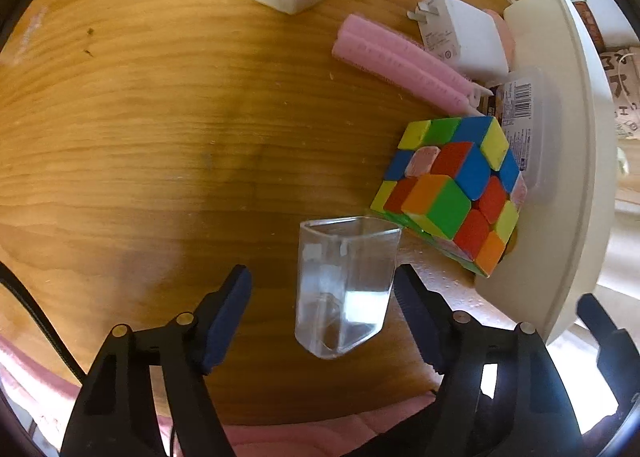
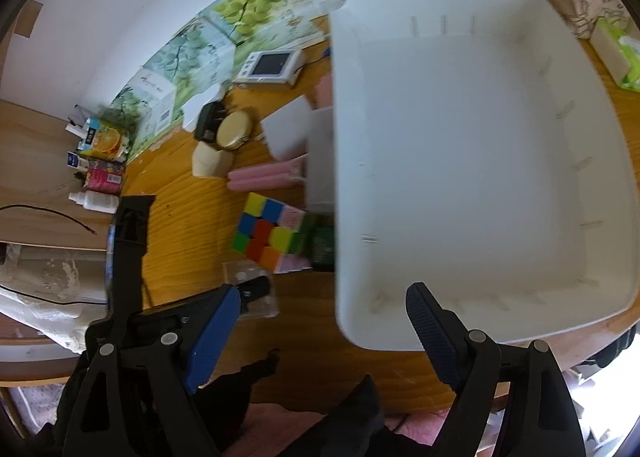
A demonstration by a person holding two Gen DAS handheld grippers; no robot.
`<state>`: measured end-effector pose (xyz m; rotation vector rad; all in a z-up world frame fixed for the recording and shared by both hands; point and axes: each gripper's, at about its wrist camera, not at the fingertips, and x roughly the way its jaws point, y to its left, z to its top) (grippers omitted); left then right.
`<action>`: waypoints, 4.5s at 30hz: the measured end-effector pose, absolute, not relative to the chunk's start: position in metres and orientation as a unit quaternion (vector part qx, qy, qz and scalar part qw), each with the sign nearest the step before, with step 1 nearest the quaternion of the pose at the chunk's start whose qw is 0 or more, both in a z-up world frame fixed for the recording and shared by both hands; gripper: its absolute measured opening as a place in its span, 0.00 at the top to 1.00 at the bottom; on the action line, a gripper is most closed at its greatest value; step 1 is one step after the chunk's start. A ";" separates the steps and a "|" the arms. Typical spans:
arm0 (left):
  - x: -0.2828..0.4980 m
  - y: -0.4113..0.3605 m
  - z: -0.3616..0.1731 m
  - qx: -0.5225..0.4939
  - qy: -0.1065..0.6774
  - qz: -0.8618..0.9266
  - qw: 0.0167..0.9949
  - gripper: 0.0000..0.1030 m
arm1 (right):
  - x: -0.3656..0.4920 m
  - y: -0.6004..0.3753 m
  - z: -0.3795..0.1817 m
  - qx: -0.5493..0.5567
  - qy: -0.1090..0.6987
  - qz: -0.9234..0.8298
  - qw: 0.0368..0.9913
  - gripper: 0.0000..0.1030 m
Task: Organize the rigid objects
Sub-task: 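Grasp the clear plastic cube box with the left tool while the right tool approaches the Rubik's cube, then close the right tool around the Rubik's cube, then carry the clear box and Rubik's cube into the white tray and open both tools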
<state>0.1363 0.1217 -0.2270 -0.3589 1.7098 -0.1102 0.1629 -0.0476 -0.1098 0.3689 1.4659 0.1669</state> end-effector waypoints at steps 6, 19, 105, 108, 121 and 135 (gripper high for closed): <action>0.155 0.130 -0.220 -0.136 0.748 -0.067 0.646 0.47 | 0.172 -0.040 -0.121 0.215 0.677 0.076 0.700 0.17; 0.170 0.197 -0.215 -0.171 0.752 -0.057 0.634 0.48 | 0.200 -0.015 -0.141 0.200 0.722 -0.001 0.662 0.16; 0.134 0.149 -0.038 -0.067 0.448 -0.078 0.888 0.48 | 0.198 -0.015 -0.051 0.100 0.521 0.093 0.842 0.46; 0.129 0.131 -0.030 -0.064 0.426 -0.083 0.899 0.48 | 0.188 -0.035 -0.039 0.088 0.498 0.092 0.858 0.46; 0.118 0.033 -0.020 -0.063 0.380 -0.140 0.912 0.48 | 0.170 -0.144 -0.039 0.092 0.491 0.059 0.864 0.46; 0.122 -0.046 -0.041 -0.085 0.399 -0.169 0.897 0.47 | 0.182 -0.216 -0.061 0.086 0.528 0.066 0.842 0.46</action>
